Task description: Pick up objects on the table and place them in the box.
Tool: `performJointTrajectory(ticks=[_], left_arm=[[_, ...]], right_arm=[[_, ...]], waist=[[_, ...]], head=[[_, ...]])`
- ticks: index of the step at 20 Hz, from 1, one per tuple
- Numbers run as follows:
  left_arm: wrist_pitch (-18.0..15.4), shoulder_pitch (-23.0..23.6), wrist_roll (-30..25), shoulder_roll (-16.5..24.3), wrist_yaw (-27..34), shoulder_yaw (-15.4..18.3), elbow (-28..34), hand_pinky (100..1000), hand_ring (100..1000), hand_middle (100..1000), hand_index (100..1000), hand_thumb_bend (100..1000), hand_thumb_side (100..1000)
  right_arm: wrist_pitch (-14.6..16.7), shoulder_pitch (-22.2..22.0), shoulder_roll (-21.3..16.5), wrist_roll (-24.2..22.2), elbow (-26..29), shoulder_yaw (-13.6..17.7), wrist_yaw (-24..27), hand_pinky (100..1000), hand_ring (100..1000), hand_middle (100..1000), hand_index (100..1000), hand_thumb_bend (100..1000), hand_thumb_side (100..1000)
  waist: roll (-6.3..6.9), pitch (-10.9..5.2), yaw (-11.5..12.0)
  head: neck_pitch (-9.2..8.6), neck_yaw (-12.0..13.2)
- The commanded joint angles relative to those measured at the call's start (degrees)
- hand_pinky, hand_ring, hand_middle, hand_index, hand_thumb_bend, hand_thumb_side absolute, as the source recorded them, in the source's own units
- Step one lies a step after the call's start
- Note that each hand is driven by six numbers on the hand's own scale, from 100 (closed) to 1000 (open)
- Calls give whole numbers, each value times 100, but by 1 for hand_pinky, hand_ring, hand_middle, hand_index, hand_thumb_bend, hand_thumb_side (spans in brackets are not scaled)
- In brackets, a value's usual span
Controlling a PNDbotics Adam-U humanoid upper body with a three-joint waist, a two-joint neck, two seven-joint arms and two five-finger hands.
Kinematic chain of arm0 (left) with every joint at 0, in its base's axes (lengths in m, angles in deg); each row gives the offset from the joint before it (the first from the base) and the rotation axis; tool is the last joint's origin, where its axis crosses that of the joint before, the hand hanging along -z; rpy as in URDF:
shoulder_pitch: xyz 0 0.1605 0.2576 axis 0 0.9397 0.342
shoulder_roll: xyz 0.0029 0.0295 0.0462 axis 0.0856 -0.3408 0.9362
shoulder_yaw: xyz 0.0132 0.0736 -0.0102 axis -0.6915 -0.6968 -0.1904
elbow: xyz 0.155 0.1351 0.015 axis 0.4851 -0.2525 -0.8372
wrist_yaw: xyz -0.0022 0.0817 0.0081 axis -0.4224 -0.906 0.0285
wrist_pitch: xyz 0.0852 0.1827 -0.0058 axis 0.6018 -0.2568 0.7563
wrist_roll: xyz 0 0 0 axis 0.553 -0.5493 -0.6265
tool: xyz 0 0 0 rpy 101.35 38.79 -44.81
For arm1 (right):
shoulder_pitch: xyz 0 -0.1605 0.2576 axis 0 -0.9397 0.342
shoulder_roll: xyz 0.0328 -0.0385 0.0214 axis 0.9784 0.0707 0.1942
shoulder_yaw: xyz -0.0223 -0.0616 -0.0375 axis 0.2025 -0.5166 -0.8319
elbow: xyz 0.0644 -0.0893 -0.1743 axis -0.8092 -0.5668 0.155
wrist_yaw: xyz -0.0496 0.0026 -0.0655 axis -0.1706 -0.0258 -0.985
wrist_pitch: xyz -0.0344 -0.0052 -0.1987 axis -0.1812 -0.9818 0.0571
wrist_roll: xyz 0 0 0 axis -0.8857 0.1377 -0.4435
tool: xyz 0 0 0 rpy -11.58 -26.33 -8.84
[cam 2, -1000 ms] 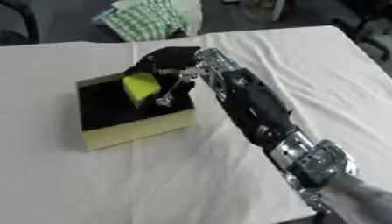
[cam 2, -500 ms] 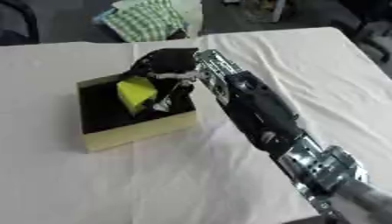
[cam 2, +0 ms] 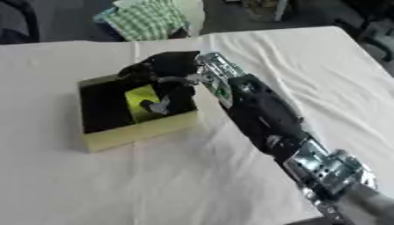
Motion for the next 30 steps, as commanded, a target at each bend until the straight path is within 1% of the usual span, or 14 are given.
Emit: performJointTrajectory(ticks=[1, 5, 6, 10, 11, 15, 18, 19, 22, 23, 24, 25, 28, 30], left_arm=[[-7, -45, 19, 22, -31, 52, 114, 598, 434, 490, 793, 100, 797], [-8, -39, 24, 23, -37, 56, 114, 599, 434, 490, 793, 100, 797], [-9, -37, 25, 24, -39, 57, 114, 599, 434, 490, 792, 100, 797], [-10, -27, 30, 26, -46, 61, 114, 599, 434, 489, 792, 100, 796], [-10, -25, 32, 27, -47, 62, 114, 598, 433, 489, 792, 100, 798], [-15, -20, 44, 27, -53, 67, 114, 598, 433, 489, 791, 100, 796], [-60, -23, 89, 20, -6, 74, 114, 594, 428, 485, 788, 100, 783], [-80, -25, 112, 20, 23, 80, 114, 594, 427, 484, 787, 100, 781], [-119, -24, 162, 28, 82, 103, 114, 594, 424, 482, 786, 100, 780], [-119, -15, 172, 30, 83, 116, 114, 594, 424, 482, 786, 100, 780], [-120, -11, 184, 32, 84, 126, 114, 594, 422, 481, 785, 100, 776], [-133, -14, 200, 36, 93, 133, 114, 583, 421, 480, 785, 100, 771], [-159, -31, 259, 42, 126, 163, 114, 586, 418, 478, 782, 100, 770], [-164, -32, 280, 45, 128, 174, 114, 585, 413, 468, 781, 100, 764]], right_arm=[[134, 89, -199, -146, 176, 17, 77, 841, 901, 1000, 1000, 100, 960], [134, 90, -269, -119, 285, 25, 121, 845, 906, 1000, 1000, 100, 972], [134, 90, -290, -111, 314, 29, 138, 845, 906, 1000, 1000, 100, 956], [134, 94, -388, -97, 450, 41, 244, 847, 909, 1000, 1000, 100, 969], [134, 92, -420, -93, 503, 44, 288, 847, 909, 1000, 1000, 100, 949], [134, 60, -578, -98, 770, 73, 537, 846, 908, 1000, 1000, 100, 917], [134, 12, -696, -103, 979, 151, 789, 842, 905, 1000, 1000, 100, 843], [134, -23, -744, -95, 1066, 201, 905, 841, 905, 1000, 1000, 100, 825], [134, -141, -904, -83, 1321, 385, 1336, 827, 896, 997, 1000, 100, 717], [134, -199, -953, -61, 1396, 469, 1528, 824, 894, 993, 1000, 100, 704], [131, -264, -1009, -34, 1463, 567, 1747, 816, 888, 981, 1000, 100, 652], [132, -341, -1066, -13, 1544, 664, 1962, 810, 884, 975, 1000, 100, 621], [58, -677, -1184, 53, 1801, 956, 2714, 784, 868, 938, 1000, 100, 609], [-79, -924, -1240, -1, 2049, 1110, 3324, 772, 861, 922, 1000, 100, 574]], waist=[[18, -84, -3], [21, -85, -17], [22, -85, -20], [21, -84, -38], [19, -83, -42], [19, -73, -71], [22, -60, -120], [23, -55, -133], [26, -39, -176], [27, -35, -200], [27, -29, -227], [26, -20, -259], [17, 5, -353], [12, 20, -397]], head=[[-64, 16], [-63, 23], [-62, 26], [-58, 40], [-57, 42], [-54, 64], [-62, 84], [-71, 100], [-80, 146], [-83, 170], [-90, 190], [-97, 210], [-133, 273], [-143, 314]])
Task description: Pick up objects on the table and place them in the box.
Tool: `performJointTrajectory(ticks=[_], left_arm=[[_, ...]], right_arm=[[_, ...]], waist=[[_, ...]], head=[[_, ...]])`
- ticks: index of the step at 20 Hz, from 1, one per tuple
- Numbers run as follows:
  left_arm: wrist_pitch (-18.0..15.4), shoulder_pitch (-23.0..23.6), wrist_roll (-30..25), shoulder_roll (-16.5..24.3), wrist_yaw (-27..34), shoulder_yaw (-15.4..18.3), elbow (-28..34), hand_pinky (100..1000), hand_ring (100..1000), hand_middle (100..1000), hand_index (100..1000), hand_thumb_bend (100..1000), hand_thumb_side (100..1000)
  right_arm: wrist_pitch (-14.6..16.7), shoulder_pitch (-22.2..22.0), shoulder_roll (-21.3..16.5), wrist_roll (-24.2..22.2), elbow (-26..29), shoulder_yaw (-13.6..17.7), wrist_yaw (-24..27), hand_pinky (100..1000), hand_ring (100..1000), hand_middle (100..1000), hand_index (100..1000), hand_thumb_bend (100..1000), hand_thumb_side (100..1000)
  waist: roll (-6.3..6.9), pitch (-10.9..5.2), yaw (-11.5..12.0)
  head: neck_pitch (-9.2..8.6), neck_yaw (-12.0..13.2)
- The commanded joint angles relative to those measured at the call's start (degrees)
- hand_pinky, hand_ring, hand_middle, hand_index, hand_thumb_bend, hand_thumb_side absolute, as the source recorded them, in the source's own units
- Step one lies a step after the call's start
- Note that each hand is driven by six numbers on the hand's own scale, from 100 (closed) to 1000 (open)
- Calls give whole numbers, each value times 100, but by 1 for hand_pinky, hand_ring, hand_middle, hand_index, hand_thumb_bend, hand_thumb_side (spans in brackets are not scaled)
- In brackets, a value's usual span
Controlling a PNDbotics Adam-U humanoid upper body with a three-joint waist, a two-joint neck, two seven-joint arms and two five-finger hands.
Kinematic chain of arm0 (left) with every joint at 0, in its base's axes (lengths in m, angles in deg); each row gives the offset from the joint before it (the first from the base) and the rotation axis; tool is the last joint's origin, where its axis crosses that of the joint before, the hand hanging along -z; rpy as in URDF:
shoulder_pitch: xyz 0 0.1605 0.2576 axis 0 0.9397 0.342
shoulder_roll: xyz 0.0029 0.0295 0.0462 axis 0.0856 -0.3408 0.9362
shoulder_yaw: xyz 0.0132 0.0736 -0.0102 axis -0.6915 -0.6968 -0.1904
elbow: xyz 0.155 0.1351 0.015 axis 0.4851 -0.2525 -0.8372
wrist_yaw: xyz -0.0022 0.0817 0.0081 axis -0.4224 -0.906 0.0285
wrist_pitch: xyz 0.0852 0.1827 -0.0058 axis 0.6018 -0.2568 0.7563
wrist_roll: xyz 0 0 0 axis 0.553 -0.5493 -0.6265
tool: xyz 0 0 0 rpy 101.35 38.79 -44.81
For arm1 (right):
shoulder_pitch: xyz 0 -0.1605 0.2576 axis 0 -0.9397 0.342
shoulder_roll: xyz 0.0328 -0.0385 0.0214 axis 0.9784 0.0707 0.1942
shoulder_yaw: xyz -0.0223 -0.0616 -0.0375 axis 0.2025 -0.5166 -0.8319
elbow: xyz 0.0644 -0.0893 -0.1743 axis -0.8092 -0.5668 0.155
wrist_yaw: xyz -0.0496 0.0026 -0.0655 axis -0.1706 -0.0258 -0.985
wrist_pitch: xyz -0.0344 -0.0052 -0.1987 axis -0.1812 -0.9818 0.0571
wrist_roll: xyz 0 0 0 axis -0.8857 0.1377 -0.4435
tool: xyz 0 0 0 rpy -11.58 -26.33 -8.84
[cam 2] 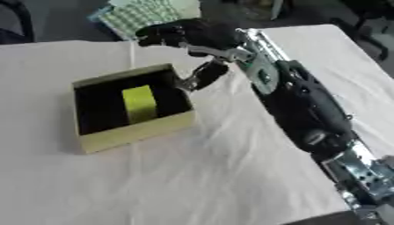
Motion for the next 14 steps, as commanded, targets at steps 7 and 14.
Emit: performJointTrajectory(ticks=[7, 14], left_arm=[[-19, -57, 120, 57, 12, 121, 114, 587, 417, 473, 780, 100, 766], [-1, -40, 125, 68, -59, 150, 114, 592, 433, 489, 782, 100, 770]], right_arm=[[-826, -932, -162, -637, 1380, 794, 2588, 739, 839, 874, 1000, 100, 564], [-1428, -1714, 297, -1004, 2053, 1328, 3385, 718, 816, 820, 1000, 100, 566]], waist=[[2, -47, -173], [3, -29, -305]], head=[[-116, 181], [-121, 381]])
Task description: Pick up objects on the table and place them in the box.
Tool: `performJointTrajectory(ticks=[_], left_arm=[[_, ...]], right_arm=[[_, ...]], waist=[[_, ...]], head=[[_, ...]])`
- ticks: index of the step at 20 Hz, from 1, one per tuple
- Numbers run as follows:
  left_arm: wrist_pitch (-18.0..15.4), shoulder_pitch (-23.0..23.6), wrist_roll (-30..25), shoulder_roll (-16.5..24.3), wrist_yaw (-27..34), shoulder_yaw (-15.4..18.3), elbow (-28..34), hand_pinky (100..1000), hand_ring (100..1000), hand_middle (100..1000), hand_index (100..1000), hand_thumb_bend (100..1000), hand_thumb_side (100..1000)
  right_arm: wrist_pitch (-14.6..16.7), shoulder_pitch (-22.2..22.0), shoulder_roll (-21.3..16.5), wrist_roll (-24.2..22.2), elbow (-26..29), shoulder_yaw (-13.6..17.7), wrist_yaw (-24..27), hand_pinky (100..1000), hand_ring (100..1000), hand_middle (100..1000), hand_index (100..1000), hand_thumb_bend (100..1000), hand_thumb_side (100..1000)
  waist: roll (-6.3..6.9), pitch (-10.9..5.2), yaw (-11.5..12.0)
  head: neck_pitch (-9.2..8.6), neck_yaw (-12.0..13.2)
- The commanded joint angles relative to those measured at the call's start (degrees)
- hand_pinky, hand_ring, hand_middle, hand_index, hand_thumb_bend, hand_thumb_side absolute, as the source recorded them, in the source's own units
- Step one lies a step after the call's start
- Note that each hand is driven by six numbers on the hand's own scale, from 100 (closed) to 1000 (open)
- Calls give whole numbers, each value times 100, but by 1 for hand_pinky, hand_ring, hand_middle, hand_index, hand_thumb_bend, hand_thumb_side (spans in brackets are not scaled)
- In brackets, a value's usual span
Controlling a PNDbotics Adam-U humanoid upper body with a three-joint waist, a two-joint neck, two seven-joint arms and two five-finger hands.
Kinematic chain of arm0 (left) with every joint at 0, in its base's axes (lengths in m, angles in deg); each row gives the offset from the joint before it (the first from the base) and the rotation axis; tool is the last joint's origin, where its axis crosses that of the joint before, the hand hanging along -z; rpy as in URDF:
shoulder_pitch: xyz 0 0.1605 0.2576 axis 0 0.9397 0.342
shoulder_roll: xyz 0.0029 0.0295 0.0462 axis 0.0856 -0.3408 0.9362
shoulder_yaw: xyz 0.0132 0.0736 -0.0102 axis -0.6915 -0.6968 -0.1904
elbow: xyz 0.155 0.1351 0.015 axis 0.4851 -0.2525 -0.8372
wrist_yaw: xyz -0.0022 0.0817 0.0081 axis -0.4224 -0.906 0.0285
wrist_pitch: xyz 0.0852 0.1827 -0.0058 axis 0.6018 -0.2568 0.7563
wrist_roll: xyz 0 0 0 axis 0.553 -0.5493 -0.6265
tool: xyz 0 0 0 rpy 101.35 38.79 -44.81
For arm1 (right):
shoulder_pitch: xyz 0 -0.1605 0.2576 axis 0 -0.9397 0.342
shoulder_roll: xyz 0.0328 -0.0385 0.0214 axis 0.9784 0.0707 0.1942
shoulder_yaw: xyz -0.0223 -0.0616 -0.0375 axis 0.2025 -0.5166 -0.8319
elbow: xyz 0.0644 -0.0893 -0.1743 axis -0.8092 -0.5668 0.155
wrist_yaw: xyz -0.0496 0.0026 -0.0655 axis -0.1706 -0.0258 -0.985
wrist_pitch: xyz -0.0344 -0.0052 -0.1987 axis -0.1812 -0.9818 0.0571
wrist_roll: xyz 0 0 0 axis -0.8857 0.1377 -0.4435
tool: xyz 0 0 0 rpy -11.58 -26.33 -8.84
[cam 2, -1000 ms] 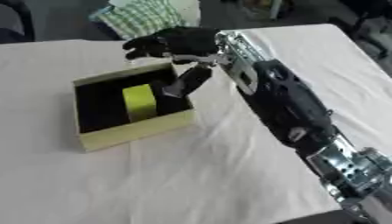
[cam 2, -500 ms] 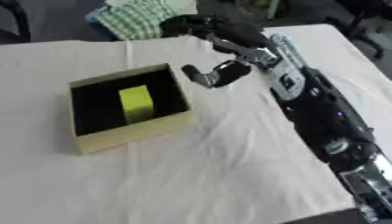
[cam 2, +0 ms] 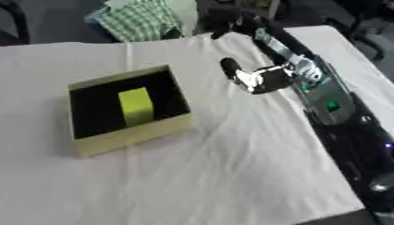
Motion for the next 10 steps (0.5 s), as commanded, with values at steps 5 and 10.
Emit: performJointTrajectory(ticks=[5, 10], left_arm=[[21, -60, 1, 74, -36, 35, 114, 598, 454, 511, 782, 100, 772], [23, -44, -65, 75, -39, 10, 114, 605, 465, 523, 781, 100, 775]], right_arm=[[-600, -409, 556, 118, 667, 545, 425, 701, 802, 790, 1000, 100, 563], [-908, -689, 947, 211, 982, 704, 387, 698, 800, 783, 1000, 100, 552]], waist=[[-5, -82, -110], [13, -85, -208]], head=[[-65, 263], [-1, 408]])
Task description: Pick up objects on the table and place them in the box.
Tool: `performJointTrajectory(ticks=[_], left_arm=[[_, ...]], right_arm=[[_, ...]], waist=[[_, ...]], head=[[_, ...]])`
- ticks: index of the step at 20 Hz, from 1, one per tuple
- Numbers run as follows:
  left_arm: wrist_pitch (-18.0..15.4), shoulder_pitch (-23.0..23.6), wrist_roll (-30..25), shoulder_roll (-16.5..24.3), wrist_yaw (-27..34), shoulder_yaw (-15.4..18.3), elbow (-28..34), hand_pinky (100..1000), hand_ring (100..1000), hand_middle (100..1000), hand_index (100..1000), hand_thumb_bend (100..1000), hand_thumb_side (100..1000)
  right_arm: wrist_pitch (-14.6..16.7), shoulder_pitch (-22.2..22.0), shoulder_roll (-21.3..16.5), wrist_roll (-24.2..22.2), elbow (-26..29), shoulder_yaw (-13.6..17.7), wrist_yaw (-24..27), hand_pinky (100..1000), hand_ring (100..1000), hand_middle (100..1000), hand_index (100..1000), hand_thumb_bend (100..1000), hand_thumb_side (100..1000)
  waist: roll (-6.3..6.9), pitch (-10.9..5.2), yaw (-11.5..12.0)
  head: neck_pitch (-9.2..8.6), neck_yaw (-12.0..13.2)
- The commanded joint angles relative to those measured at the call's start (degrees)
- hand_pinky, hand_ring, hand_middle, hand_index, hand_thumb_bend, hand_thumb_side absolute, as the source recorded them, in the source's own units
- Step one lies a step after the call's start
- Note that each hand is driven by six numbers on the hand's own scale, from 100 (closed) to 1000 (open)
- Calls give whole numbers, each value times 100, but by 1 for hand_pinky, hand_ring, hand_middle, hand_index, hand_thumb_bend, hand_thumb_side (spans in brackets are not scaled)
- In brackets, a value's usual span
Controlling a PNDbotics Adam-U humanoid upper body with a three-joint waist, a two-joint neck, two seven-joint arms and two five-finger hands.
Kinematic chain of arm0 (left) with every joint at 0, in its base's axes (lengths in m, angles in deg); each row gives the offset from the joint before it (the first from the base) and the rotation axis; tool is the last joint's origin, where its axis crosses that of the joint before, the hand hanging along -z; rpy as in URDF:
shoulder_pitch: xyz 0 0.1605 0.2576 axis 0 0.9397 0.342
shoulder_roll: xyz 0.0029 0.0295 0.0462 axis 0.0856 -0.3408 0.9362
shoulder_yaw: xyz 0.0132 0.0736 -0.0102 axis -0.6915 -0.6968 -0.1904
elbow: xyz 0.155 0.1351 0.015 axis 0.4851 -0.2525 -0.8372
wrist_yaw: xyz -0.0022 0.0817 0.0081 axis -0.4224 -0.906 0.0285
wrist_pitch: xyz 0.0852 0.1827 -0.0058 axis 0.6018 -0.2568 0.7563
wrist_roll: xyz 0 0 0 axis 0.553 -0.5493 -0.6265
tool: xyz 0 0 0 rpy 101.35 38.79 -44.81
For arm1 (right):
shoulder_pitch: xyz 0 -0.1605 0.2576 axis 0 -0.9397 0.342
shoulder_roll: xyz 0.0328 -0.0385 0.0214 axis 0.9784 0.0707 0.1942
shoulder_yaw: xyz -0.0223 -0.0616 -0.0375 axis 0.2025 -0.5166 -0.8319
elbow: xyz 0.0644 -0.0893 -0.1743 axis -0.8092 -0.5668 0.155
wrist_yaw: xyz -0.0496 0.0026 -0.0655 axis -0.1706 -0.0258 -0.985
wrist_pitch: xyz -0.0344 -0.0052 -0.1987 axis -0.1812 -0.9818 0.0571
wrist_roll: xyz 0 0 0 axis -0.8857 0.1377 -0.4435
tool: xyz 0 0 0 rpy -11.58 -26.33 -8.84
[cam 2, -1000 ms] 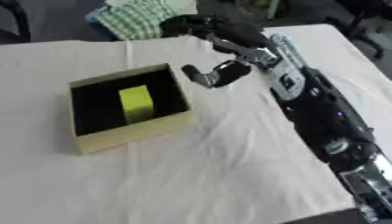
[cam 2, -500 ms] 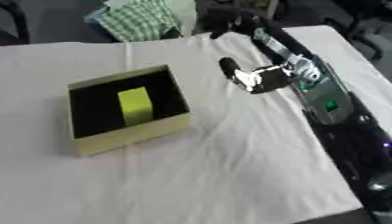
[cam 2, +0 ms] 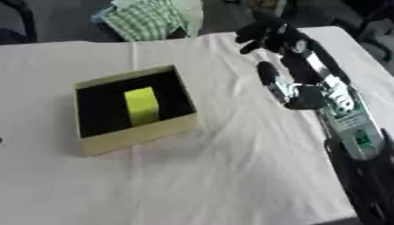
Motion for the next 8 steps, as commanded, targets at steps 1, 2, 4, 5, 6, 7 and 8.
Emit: performJointTrajectory(ticks=[1, 2, 4, 5, 6, 7, 8], left_arm=[[2, -39, -37, 72, -20, 9, 114, 605, 465, 523, 781, 100, 775], [4, -38, -41, 71, -21, 10, 114, 605, 465, 523, 781, 100, 775], [6, -36, -44, 70, -21, 11, 114, 605, 465, 523, 781, 100, 775], [6, -36, -46, 70, -20, 9, 114, 607, 469, 529, 782, 100, 775], [7, -25, -54, 69, -17, 0, 114, 607, 469, 529, 782, 100, 775], [4, -7, -64, 67, -9, -12, 114, 607, 469, 529, 782, 100, 775], [-4, 12, -74, 66, 1, -22, 114, 607, 469, 528, 782, 100, 774]], right_arm=[[-156, -42, 70, 57, 298, 135, 21, 698, 800, 783, 1000, 100, 552], [-184, -61, 88, 68, 334, 142, 12, 698, 800, 783, 1000, 100, 552], [-222, -76, 103, 83, 378, 144, 0, 698, 800, 783, 1000, 100, 552], [-237, -85, 112, 91, 383, 150, -4, 692, 794, 772, 1000, 100, 550], [-270, -138, 162, 117, 367, 186, -5, 691, 793, 771, 1000, 100, 551], [-305, -193, 202, 133, 365, 211, -13, 690, 792, 769, 1000, 100, 550], [-337, -239, 228, 138, 367, 224, -25, 690, 792, 768, 1000, 100, 550]], waist=[[6, -89, -32], [6, -90, -38], [5, -91, -42], [11, -95, -49], [40, -122, -92], [69, -155, -128], [98, -186, -151]], head=[[8, 67], [13, 72], [16, 74], [24, 80], [59, 108], [90, 131], [119, 149]])
